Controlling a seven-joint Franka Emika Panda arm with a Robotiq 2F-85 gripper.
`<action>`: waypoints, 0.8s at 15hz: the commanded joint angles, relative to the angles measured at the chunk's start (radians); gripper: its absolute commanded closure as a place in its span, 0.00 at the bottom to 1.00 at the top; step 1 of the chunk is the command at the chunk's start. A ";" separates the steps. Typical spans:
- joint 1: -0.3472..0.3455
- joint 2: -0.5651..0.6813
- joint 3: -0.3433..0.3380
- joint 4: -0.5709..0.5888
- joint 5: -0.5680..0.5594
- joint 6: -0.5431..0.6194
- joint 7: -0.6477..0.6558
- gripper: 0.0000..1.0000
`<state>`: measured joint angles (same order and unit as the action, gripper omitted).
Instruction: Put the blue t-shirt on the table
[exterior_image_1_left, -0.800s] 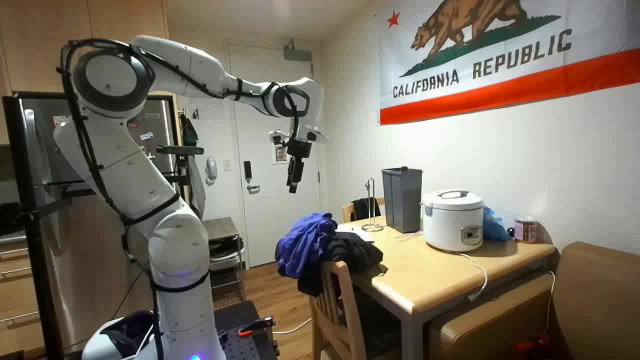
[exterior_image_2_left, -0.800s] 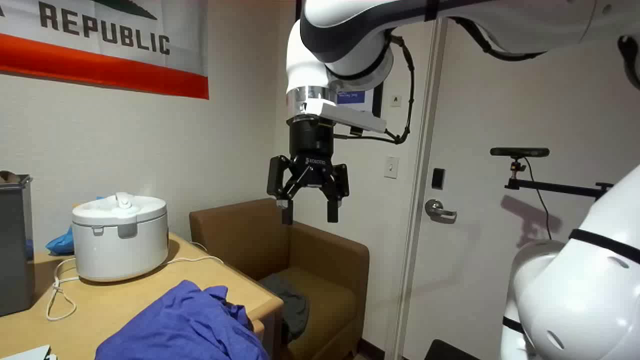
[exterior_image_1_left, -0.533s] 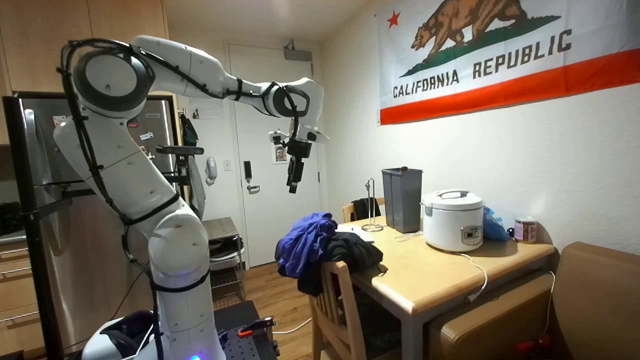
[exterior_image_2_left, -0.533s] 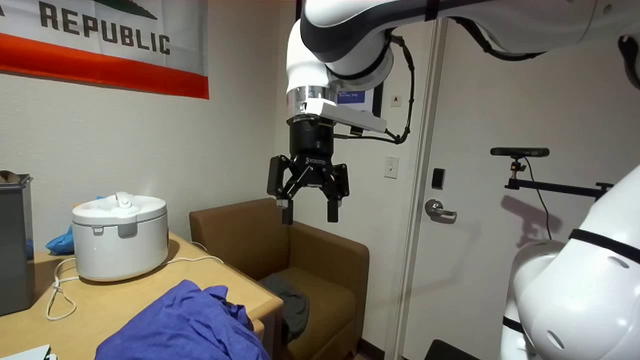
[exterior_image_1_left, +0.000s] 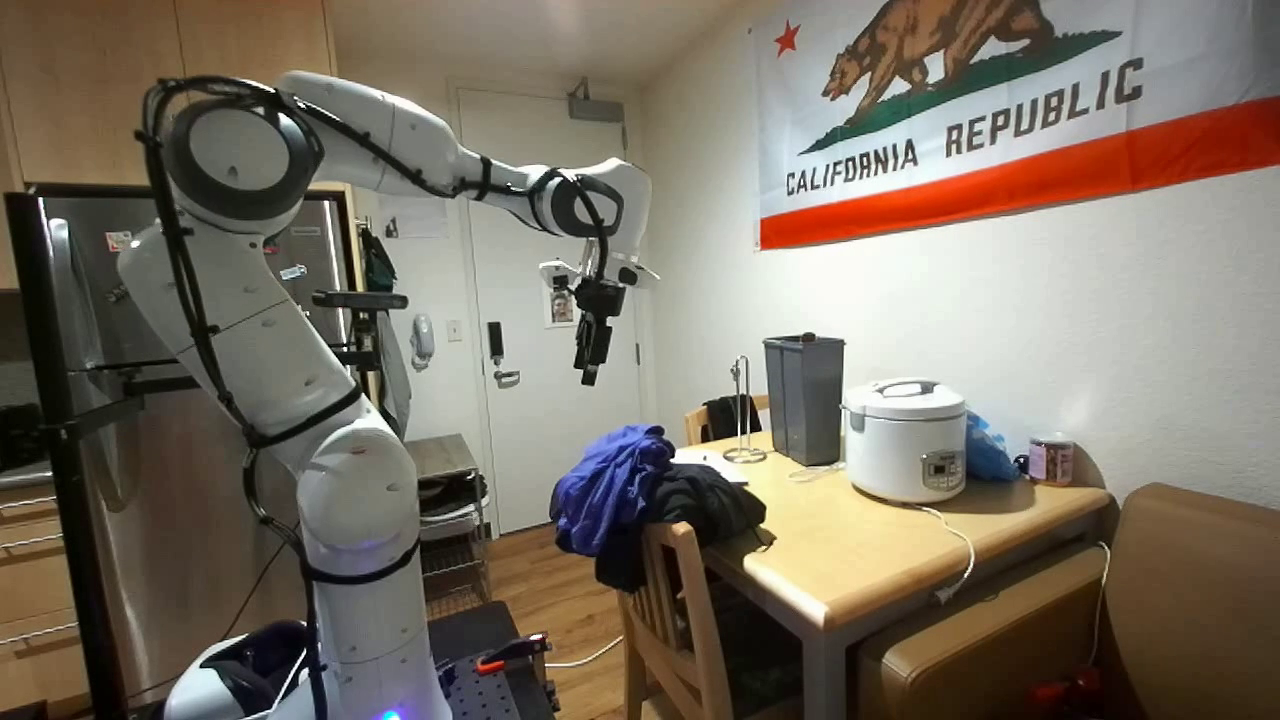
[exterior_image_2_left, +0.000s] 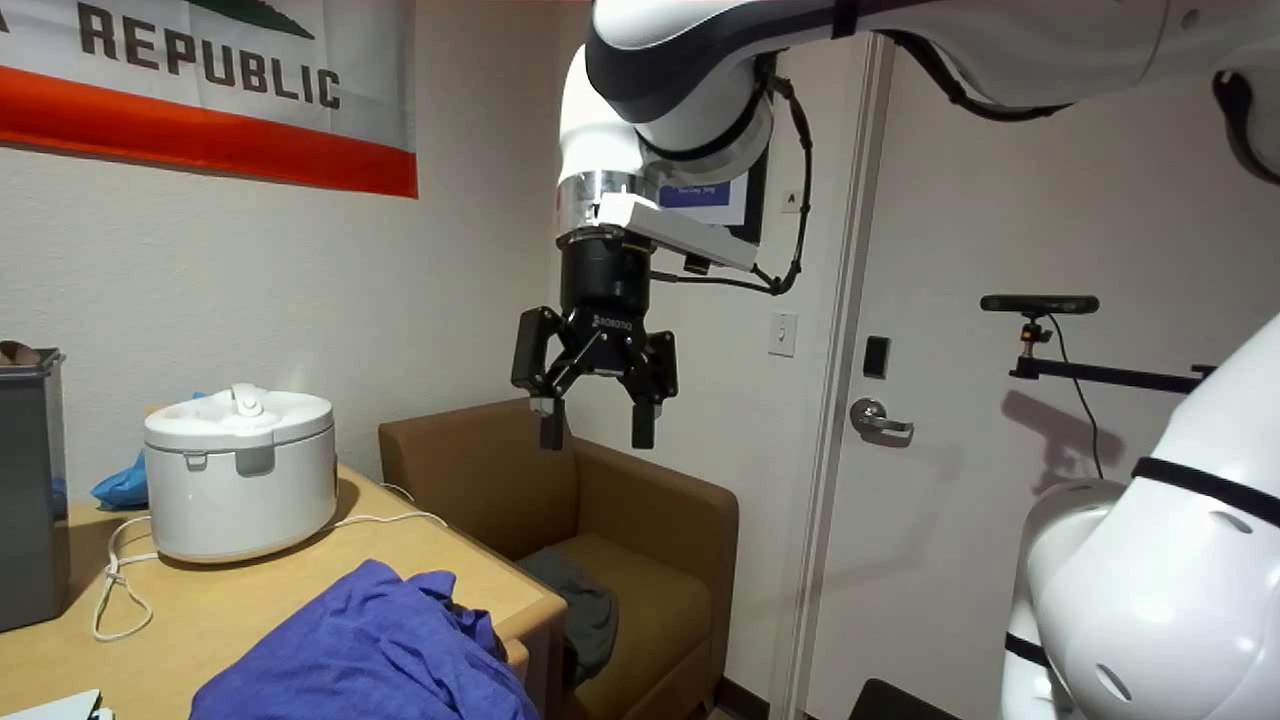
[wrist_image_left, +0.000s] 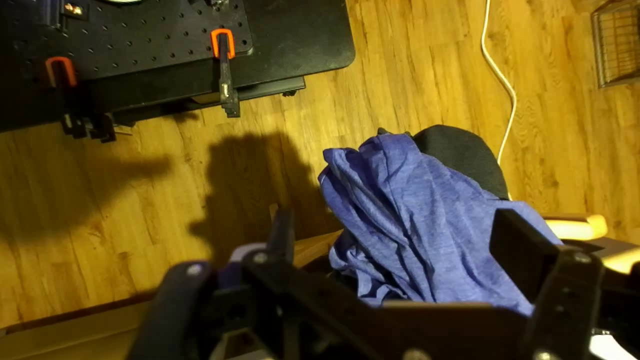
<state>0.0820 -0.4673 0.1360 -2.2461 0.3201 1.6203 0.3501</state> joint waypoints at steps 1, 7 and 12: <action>0.025 0.094 0.021 0.082 0.012 -0.050 -0.051 0.00; 0.054 0.188 0.055 0.157 -0.026 -0.104 -0.066 0.00; 0.055 0.174 0.051 0.124 -0.008 -0.062 -0.072 0.00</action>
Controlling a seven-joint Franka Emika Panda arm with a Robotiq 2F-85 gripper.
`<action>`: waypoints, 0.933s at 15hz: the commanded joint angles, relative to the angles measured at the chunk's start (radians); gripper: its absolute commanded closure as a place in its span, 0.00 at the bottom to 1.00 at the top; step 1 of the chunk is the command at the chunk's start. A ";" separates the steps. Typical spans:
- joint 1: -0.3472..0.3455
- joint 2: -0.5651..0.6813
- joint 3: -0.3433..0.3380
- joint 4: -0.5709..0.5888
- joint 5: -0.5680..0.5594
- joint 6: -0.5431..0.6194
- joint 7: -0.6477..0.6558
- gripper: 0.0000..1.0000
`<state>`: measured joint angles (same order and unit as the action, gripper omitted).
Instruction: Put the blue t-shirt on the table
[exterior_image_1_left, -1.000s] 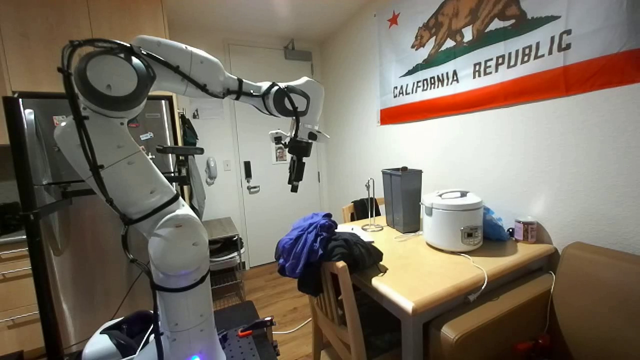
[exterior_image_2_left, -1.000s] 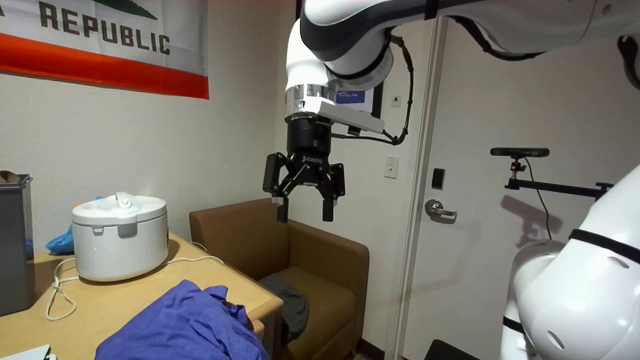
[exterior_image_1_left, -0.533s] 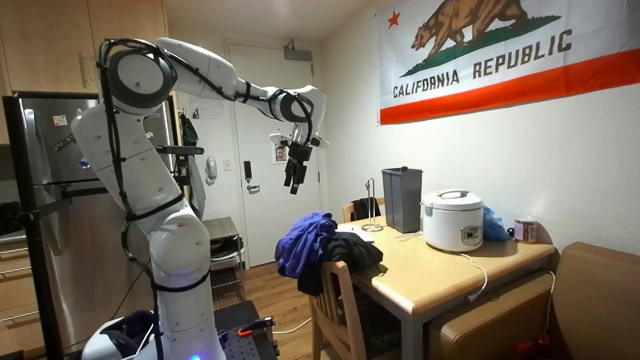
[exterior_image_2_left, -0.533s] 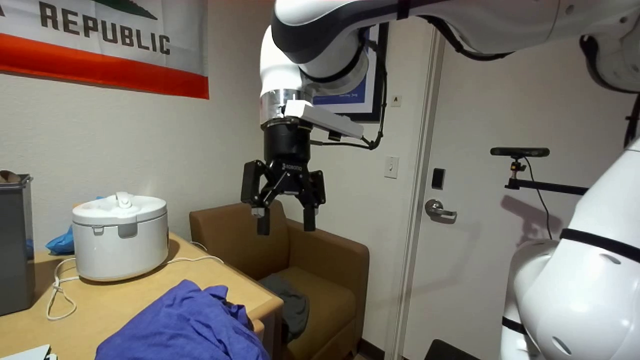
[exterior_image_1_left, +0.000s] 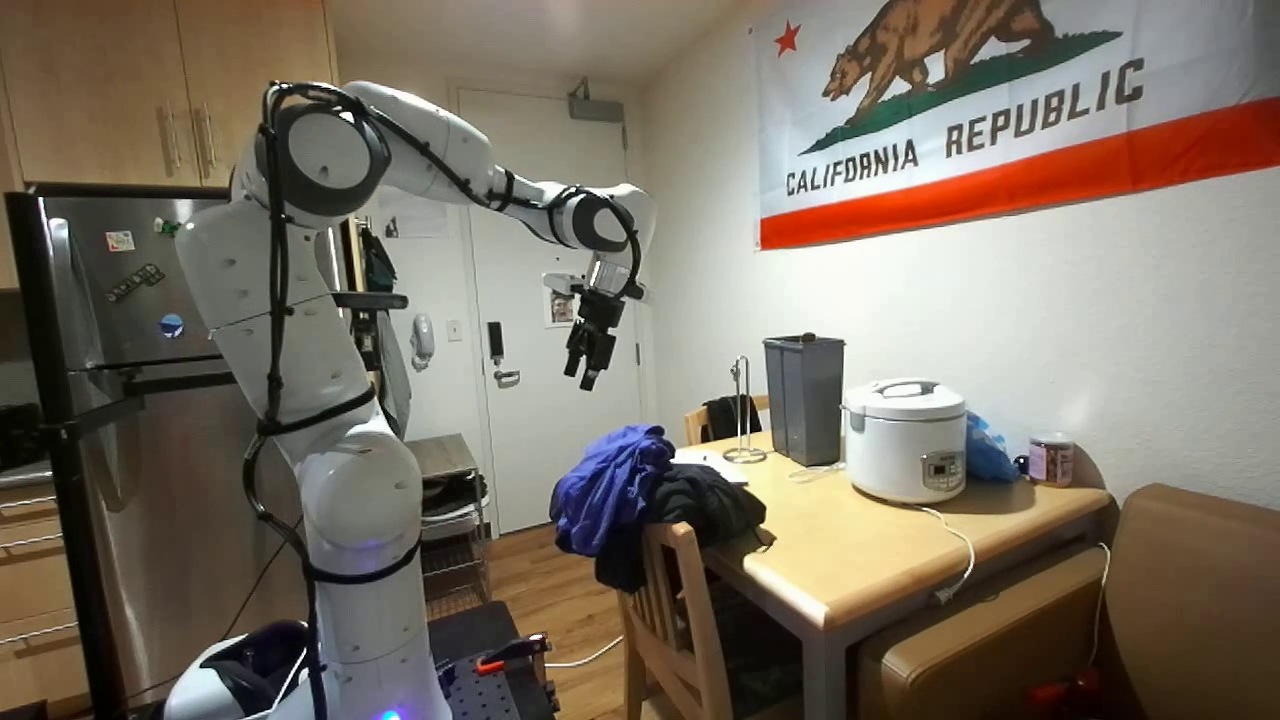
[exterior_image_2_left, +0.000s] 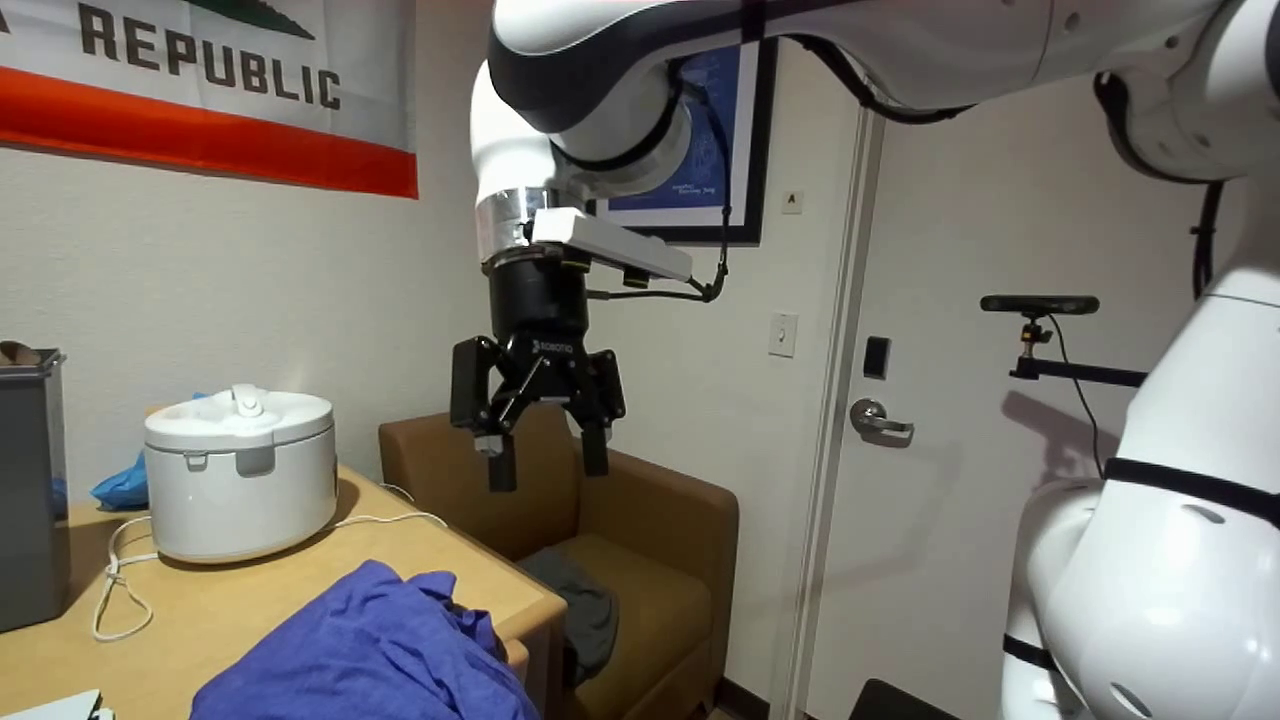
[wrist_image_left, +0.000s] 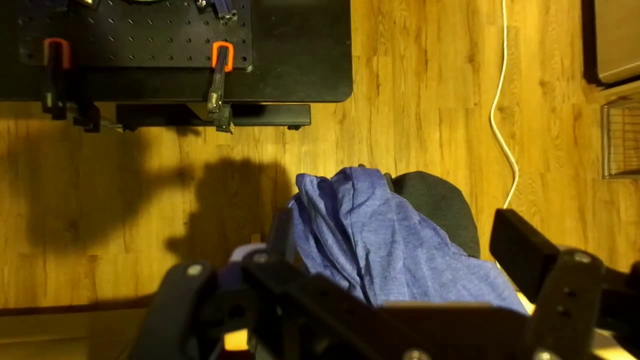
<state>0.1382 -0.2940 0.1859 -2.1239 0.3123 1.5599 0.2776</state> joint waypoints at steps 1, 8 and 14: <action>-0.002 0.000 0.000 0.002 0.000 -0.002 -0.001 0.00; 0.013 0.144 0.066 0.080 -0.085 0.093 0.147 0.00; 0.055 0.346 0.089 0.250 -0.286 0.146 0.233 0.00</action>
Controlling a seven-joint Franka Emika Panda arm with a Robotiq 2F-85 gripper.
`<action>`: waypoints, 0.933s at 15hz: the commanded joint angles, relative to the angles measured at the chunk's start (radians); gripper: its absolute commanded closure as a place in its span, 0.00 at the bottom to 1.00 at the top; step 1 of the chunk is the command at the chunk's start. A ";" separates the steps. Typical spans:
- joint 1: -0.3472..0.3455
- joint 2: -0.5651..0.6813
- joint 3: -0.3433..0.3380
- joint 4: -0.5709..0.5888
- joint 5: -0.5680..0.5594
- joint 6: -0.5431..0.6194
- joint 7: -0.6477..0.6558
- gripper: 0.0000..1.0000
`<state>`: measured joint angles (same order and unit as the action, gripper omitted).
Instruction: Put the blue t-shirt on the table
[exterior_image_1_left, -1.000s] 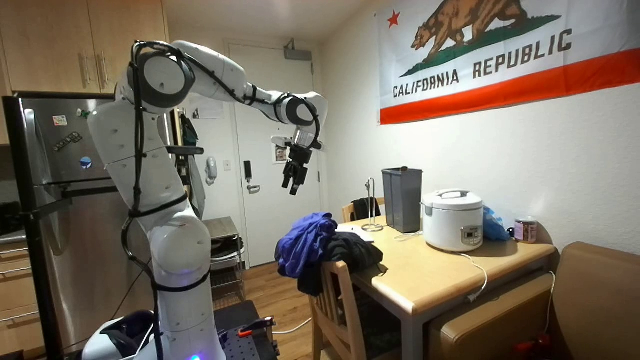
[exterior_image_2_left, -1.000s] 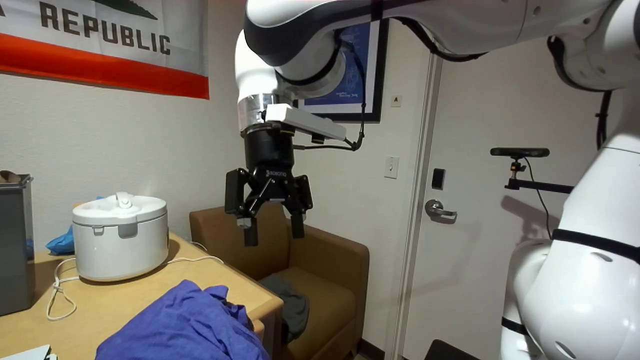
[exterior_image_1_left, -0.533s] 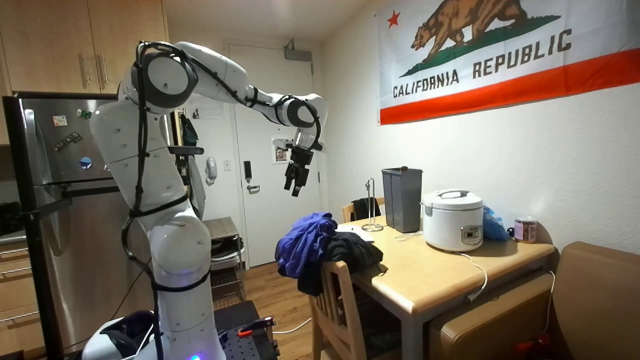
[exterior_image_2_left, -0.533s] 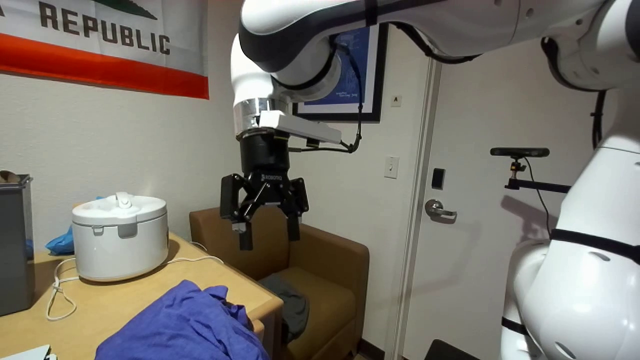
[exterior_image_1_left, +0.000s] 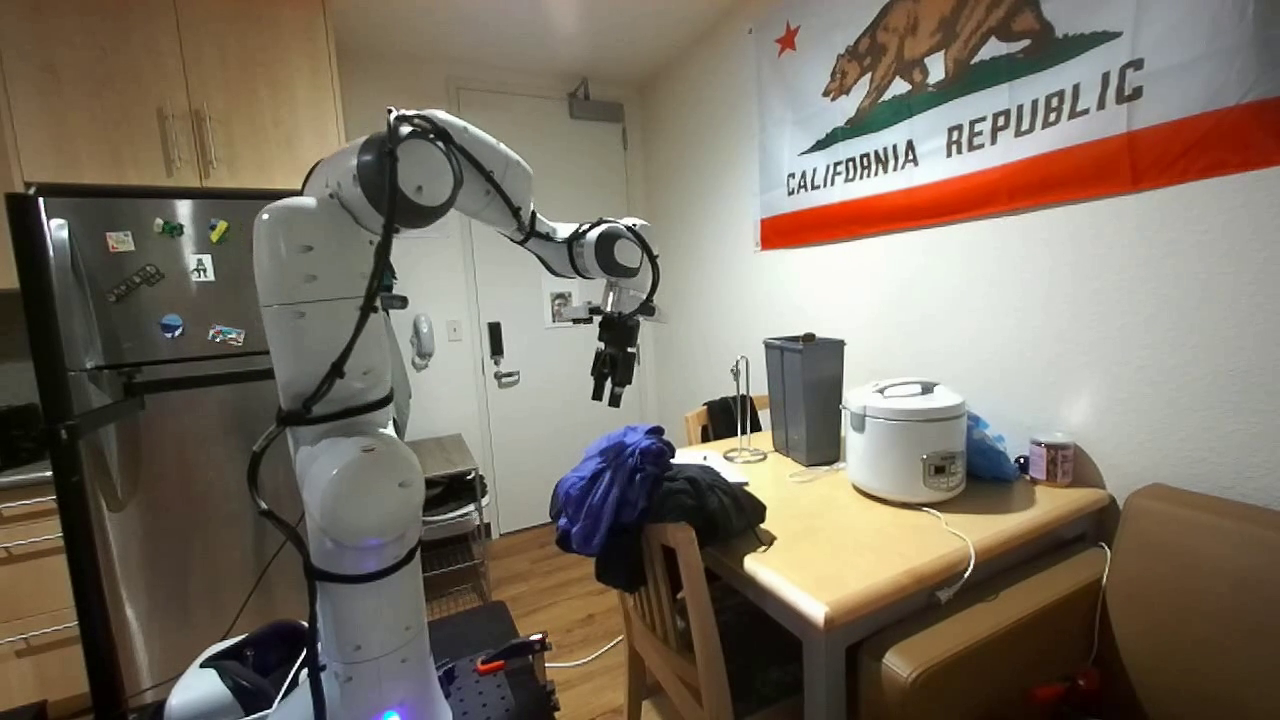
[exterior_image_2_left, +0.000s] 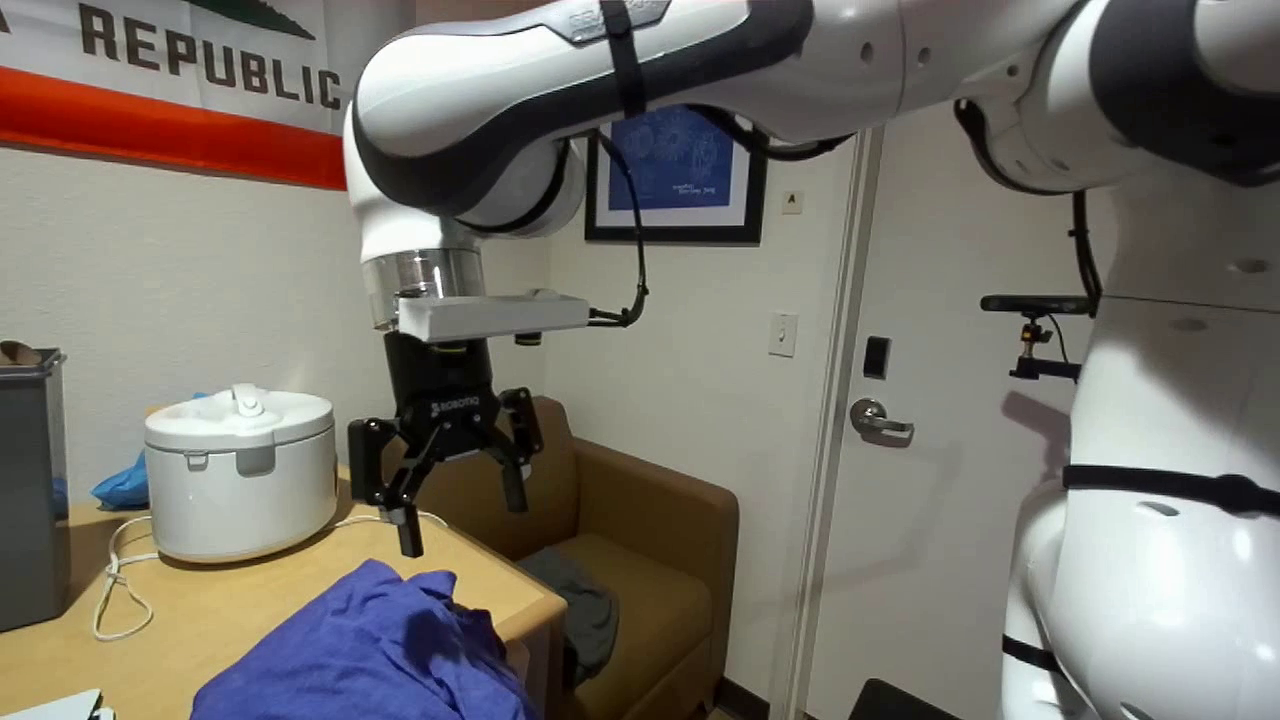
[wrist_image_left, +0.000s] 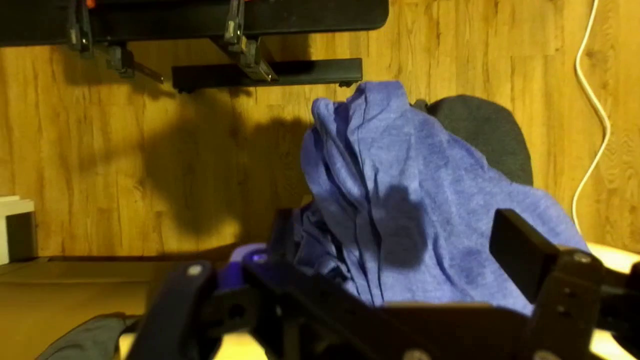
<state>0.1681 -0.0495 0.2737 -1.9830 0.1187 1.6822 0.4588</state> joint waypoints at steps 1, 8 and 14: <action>0.036 0.130 -0.003 0.137 -0.129 0.037 0.059 0.00; 0.099 0.305 -0.037 0.306 -0.216 0.095 0.052 0.00; 0.096 0.363 -0.067 0.296 -0.127 0.197 0.020 0.00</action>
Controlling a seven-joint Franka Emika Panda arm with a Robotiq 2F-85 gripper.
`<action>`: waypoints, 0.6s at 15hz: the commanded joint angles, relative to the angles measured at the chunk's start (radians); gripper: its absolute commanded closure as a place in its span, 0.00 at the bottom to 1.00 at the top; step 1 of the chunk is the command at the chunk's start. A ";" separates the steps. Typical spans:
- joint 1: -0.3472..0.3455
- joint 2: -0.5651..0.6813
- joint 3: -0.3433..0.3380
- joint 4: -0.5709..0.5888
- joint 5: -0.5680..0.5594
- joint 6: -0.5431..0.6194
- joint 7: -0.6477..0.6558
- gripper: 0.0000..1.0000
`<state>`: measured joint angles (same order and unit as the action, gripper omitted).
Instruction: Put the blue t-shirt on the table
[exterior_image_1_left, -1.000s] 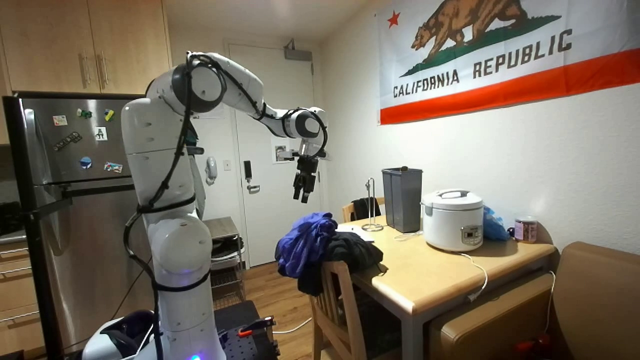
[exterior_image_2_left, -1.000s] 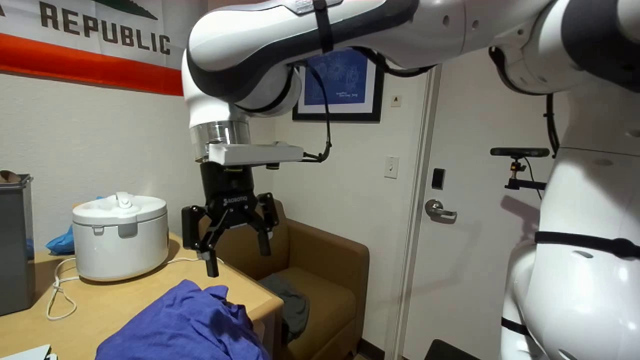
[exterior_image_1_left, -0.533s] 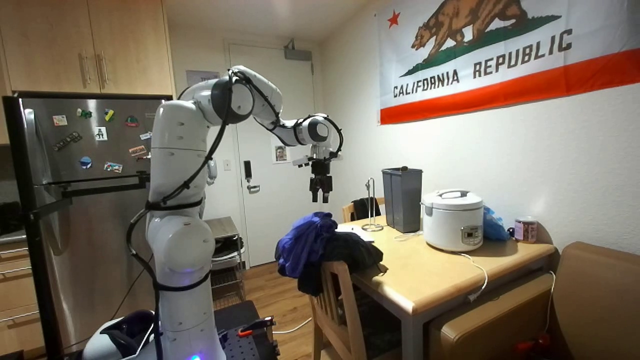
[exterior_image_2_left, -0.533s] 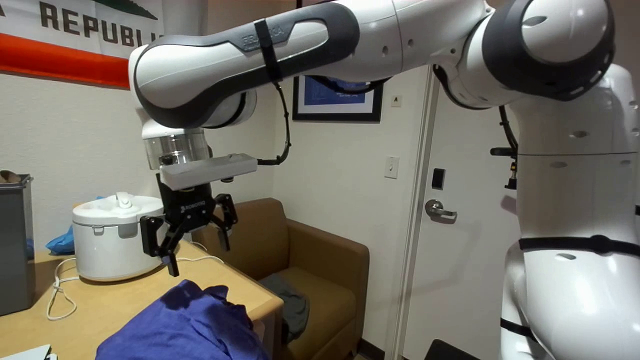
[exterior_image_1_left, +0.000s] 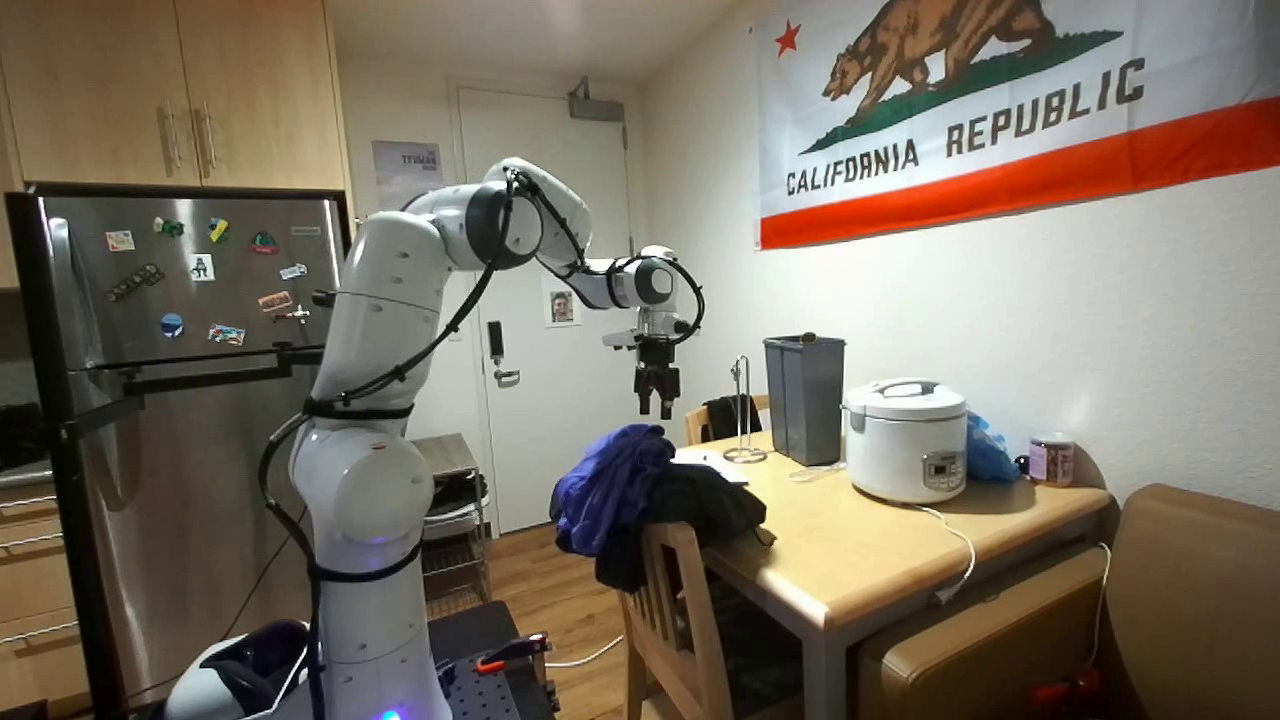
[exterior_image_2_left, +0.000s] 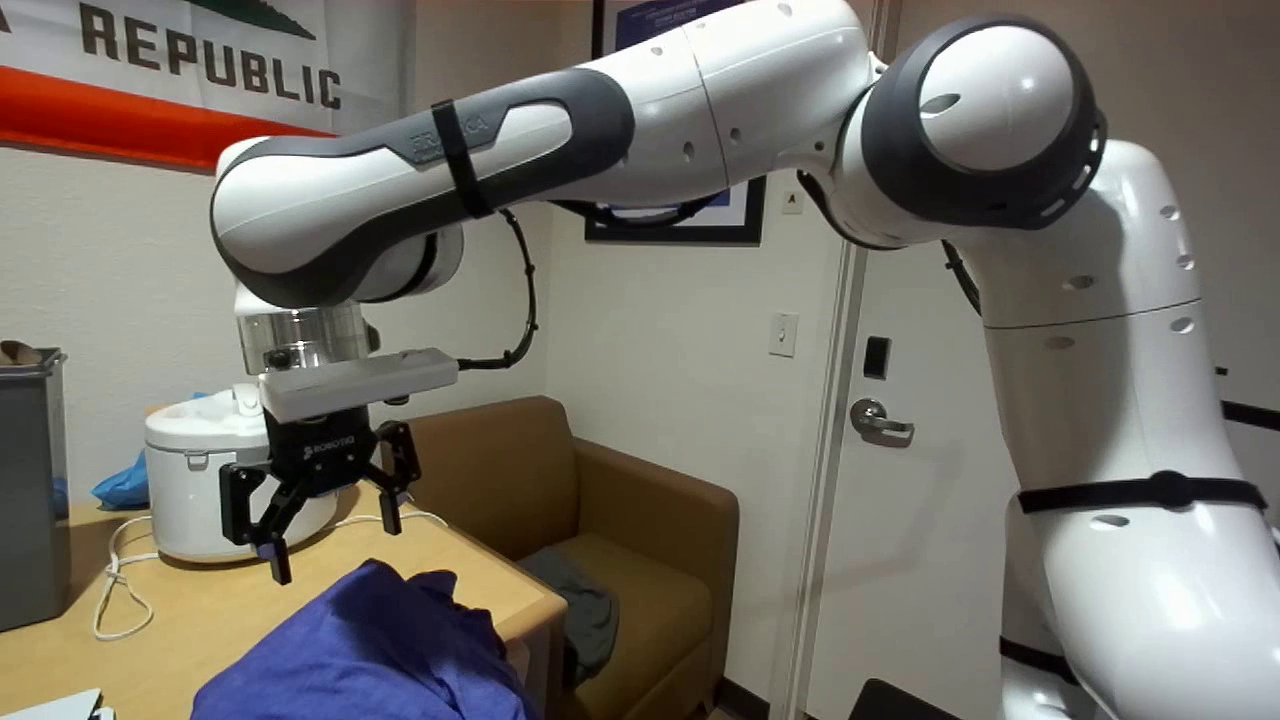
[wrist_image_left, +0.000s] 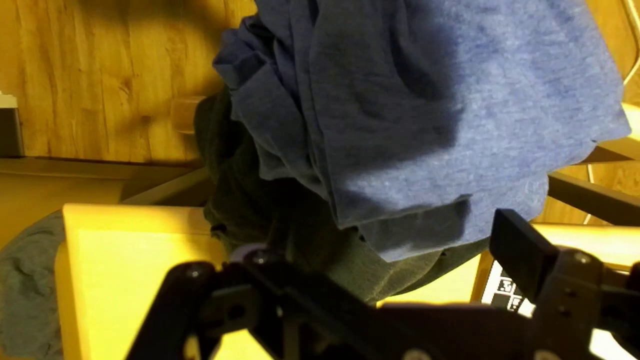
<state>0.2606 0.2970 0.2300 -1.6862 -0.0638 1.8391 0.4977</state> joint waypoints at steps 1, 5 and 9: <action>0.000 0.019 -0.028 -0.013 0.083 0.056 -0.022 0.00; -0.009 0.002 -0.039 -0.073 0.194 0.100 -0.025 0.00; -0.012 -0.039 -0.039 -0.139 0.298 0.105 -0.025 0.00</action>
<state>0.2549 0.3245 0.1924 -1.7425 0.1656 1.9166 0.4932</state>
